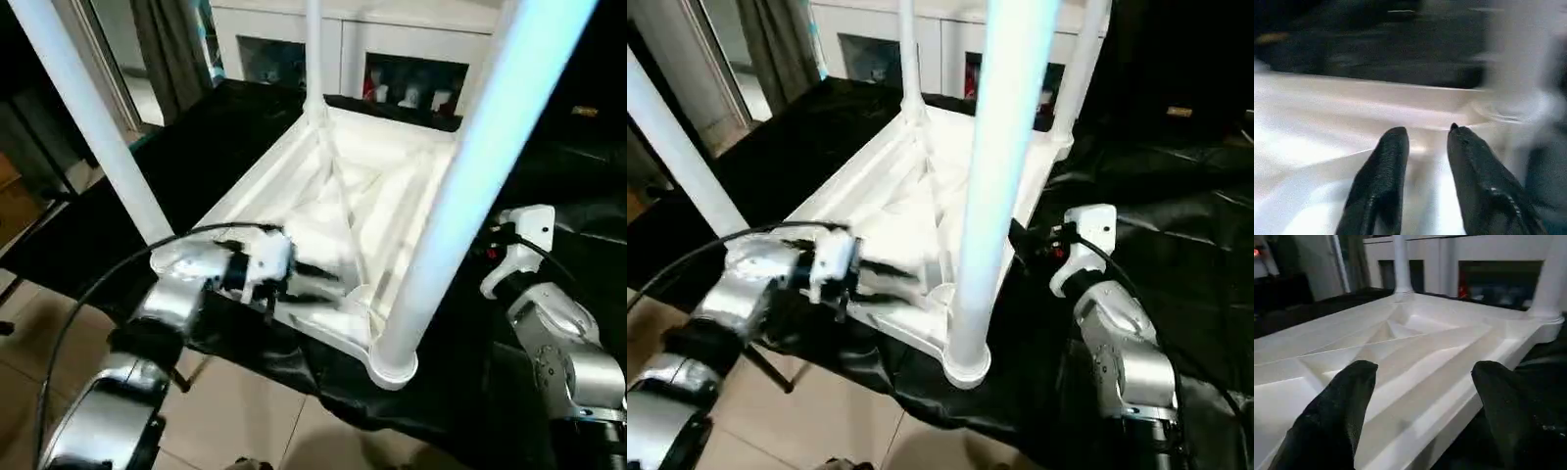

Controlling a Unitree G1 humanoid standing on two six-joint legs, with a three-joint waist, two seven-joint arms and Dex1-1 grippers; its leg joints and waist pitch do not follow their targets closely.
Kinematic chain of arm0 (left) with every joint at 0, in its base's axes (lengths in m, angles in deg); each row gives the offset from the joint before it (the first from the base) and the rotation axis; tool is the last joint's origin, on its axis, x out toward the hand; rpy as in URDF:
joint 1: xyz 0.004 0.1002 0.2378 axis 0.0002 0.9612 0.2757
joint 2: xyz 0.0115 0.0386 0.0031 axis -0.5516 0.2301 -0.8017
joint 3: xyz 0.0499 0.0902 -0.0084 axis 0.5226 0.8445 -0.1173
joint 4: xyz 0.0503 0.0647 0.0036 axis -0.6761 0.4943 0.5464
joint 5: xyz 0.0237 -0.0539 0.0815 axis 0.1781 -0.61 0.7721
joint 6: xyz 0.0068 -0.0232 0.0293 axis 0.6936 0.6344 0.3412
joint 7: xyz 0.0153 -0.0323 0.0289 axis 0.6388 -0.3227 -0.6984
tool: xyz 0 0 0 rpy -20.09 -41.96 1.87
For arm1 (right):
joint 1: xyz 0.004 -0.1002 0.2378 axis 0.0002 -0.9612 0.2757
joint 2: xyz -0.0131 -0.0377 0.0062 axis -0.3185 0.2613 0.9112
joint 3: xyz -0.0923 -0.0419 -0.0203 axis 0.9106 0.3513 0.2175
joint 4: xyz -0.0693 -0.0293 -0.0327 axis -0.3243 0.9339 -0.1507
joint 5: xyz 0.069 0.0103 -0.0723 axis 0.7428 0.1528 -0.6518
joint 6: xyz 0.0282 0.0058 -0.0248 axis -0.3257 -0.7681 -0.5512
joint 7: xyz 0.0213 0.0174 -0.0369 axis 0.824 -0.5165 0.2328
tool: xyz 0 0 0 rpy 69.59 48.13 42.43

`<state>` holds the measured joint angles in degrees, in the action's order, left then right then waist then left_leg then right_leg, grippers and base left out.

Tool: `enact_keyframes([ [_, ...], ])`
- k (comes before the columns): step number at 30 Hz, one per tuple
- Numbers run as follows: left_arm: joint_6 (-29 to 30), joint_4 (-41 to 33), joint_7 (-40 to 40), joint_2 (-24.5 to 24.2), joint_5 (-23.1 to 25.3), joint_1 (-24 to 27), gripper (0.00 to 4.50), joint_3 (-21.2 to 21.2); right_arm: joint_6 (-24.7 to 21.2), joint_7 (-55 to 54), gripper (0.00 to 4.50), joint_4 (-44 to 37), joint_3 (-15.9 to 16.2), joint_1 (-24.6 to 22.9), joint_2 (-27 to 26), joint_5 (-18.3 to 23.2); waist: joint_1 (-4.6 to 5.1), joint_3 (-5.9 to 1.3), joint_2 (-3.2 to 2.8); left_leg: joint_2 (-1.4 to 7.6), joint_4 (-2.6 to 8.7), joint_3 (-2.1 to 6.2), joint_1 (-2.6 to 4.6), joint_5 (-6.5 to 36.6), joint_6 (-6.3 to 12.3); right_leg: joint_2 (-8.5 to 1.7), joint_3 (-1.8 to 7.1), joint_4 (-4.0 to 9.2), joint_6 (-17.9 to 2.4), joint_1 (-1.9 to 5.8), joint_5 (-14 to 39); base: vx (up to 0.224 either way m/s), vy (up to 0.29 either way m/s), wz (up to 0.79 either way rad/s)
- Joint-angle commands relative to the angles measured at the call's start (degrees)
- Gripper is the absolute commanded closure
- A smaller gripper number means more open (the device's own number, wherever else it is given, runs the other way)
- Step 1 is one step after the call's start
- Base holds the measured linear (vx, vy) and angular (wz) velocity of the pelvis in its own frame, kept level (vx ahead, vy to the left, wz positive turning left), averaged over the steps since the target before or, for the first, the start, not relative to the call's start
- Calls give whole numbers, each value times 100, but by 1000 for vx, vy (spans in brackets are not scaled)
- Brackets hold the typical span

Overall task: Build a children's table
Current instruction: Rotate leg to tighten

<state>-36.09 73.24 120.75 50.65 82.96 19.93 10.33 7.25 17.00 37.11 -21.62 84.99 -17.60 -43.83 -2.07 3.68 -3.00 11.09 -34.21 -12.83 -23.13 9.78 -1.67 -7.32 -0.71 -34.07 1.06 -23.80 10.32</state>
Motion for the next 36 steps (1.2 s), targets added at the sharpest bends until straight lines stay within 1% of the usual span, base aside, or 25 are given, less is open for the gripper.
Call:
enact_keyframes([
  [1,321,-189,-1862,107,-27,108,261,-770,-66,-433,95,-261,-24,20,-65,-236,44,-336,131,124,477,107,167,1665,123,27,5,380,-991,168,1282,0,0,0],
  [4,1090,-880,-3166,363,-61,462,230,-1369,-174,-682,60,-511,-65,-108,-129,-320,52,-337,131,147,481,121,168,1577,126,25,10,363,-952,189,1226,0,0,0],
  [7,2524,-2887,-4086,940,448,1618,211,-1682,-393,-954,35,-1136,-7,-656,-238,-506,49,-351,108,170,456,118,141,1092,365,48,0,359,-997,218,521,22,2,0],
  [10,2119,-3645,-4309,1383,267,2262,200,-1719,-374,-1168,18,-1380,19,-1035,-394,-594,40,-414,124,153,425,119,145,844,446,59,1,341,-1051,240,257,22,2,0],
  [12,1877,-3812,-4587,1493,375,2516,200,-1687,-365,-1175,16,-1479,107,-1285,-451,-599,13,-377,111,162,446,110,136,912,516,79,-17,383,-1065,214,125,0,0,0],
  [17,1774,-3958,-4993,1494,431,2964,200,-1432,-390,-1184,16,-1487,334,-1648,-610,-528,11,-320,122,128,490,96,113,1608,435,0,25,493,-679,189,1113,0,0,0],
  [18,1765,-3940,-5004,1481,433,3003,200,-1402,-327,-1149,16,-1454,429,-1663,-615,-559,41,-357,49,115,241,-145,385,1820,216,60,304,627,-503,-70,1799,0,0,0],
  [19,2044,-4172,-5031,1513,504,3100,200,-1386,-361,-1177,16,-1458,519,-1657,-664,-593,-14,-297,260,33,144,-115,267,2203,73,23,542,689,-335,-25,2544,-31,35,-38],
  [20,2181,-4363,-5023,1545,554,3182,200,-1371,-403,-1226,16,-1494,545,-1657,-708,-618,-73,-313,240,22,88,-54,184,2140,129,-93,736,717,-288,73,2691,-31,35,-38],
  [21,2389,-4590,-4986,1582,599,3298,200,-1359,-478,-1327,16,-1536,552,-1655,-774,-680,-154,-303,290,-53,-135,79,81,2011,398,-289,1130,834,-188,157,2985,-12,66,-56],
  [22,2343,-4602,-4995,1570,660,3336,200,-1359,-488,-1354,16,-1557,549,-1663,-792,-695,-225,-301,286,-69,-254,160,41,1878,496,-394,1334,894,-195,188,3114,-20,129,-53],
  [23,2242,-4633,-5083,1536,790,3391,200,-1331,-469,-1369,16,-1580,548,-1688,-801,-700,-263,-231,348,-149,-395,396,-76,1686,583,-423,1642,970,-191,270,3380,-20,129,-53],
  [24,2282,-4740,-5163,1510,870,3519,200,-1296,-414,-1399,16,-1567,524,-1740,-801,-722,-184,-194,239,-63,76,520,22,1405,342,214,1350,797,-173,91,2809,-5,187,-59],
  [25,2289,-4755,-5175,1505,880,3539,200,-1290,-402,-1405,16,-1562,520,-1748,-801,-726,29,-176,139,136,472,470,365,1539,-123,927,694,398,54,-323,1720,-19,152,-47],
  [26,2266,-4851,-5213,1481,874,3660,200,-1218,-349,-1417,16,-1557,485,-1792,-780,-731,3,-299,23,270,488,438,504,1586,-468,882,520,188,12,-353,1241,-19,152,-47],
  [27,2248,-4886,-5228,1465,857,3715,200,-1181,-318,-1425,16,-1544,468,-1807,-770,-735,53,-303,-174,627,708,503,455,1391,-1196,712,232,-131,-81,-279,450,-34,115,-36],
  [28,2213,-4992,-5239,1452,854,3851,200,-1113,-298,-1461,16,-1527,395,-1815,-754,-726,51,-289,-215,845,793,490,430,1034,-1406,655,85,-188,-132,-291,130,-23,77,-42],
  [29,2202,-5047,-5257,1439,847,3931,200,-1071,-276,-1493,16,-1489,342,-1799,-746,-716,-7,-294,-207,1348,885,482,401,-195,-1280,475,-164,-396,-293,-322,-284,-23,77,-42],
  [30,2266,-5159,-5276,1455,826,4058,200,-1040,-260,-1510,16,-1457,271,-1786,-710,-703,-37,-318,-221,1501,870,467,427,-730,-1087,409,-263,-516,-306,-350,-229,-19,6,-45],
  [31,2259,-5222,-5280,1451,839,4133,200,-1017,-259,-1535,16,-1428,230,-1774,-681,-714,-86,-372,-233,1590,737,601,548,-1262,-402,260,-318,-659,-136,-401,322,-20,-48,-42],
  [32,2366,-5328,-5301,1494,817,4211,200,-1038,-217,-1559,16,-1387,188,-1753,-639,-749,-79,-386,-84,1509,672,842,634,-1254,538,137,-228,-758,-29,-429,794,-20,-48,-42],
  [33,2491,-5424,-5364,1562,828,4297,200,-1083,-195,-1558,16,-1306,121,-1701,-579,-758,-37,-425,-2,1178,506,875,609,-1031,1611,-21,-26,-556,-225,-337,754,-43,-138,-31],
  [34,2570,-5483,-5451,1600,877,4362,200,-1119,-195,-1547,16,-1270,78,-1670,-522,-764,-25,-433,66,925,367,783,482,-817,1997,-78,44,-383,-551,-206,409,-72,-185,-23],
  [35,2633,-5539,-5562,1622,947,4446,200,-1174,-196,-1496,16,-1216,23,-1612,-445,-740,-10,-450,542,-306,-280,148,-164,236,1896,45,173,101,-1039,387,-1076,-72,-185,-23],
  [36,2681,-5606,-5668,1609,980,4545,200,-1220,-190,-1413,16,-1179,-27,-1560,-378,-687,-233,-330,336,-329,-593,322,-270,455,1143,-649,337,306,-1065,477,-1663,-81,-149,-8],
])
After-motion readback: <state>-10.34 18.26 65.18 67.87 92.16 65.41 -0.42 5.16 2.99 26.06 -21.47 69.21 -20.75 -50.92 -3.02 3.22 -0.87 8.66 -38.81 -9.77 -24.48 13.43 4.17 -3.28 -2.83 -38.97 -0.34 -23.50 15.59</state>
